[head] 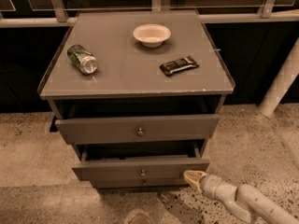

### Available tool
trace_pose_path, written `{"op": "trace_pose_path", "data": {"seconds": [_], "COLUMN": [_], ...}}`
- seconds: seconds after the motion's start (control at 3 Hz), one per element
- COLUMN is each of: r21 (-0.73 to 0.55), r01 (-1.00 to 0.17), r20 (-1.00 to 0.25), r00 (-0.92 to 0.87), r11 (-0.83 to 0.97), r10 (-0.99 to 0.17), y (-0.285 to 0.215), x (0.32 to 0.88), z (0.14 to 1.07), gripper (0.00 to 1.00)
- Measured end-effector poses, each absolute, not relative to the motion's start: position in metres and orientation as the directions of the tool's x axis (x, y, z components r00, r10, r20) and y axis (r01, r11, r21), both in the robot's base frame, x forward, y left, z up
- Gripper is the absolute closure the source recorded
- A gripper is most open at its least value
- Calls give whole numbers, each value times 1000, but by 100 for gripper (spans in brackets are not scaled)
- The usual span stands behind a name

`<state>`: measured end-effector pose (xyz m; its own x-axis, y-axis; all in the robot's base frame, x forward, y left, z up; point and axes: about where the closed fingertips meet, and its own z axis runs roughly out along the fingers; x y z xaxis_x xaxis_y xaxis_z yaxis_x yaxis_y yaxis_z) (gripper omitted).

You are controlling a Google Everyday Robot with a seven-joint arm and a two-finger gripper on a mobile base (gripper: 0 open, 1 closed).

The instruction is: Close middle drawer

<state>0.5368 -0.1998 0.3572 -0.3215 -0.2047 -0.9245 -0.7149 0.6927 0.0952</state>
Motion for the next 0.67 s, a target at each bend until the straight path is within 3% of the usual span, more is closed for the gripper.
{"op": "trace_pose_path", "data": {"seconds": [0.67], "r21": [44], "r01": [-691], "r20": [-923], "r00": [-304], "r11": [722], "r10": [-235], "y": [-199], "x": [563], "z": [369], "gripper": [100]}}
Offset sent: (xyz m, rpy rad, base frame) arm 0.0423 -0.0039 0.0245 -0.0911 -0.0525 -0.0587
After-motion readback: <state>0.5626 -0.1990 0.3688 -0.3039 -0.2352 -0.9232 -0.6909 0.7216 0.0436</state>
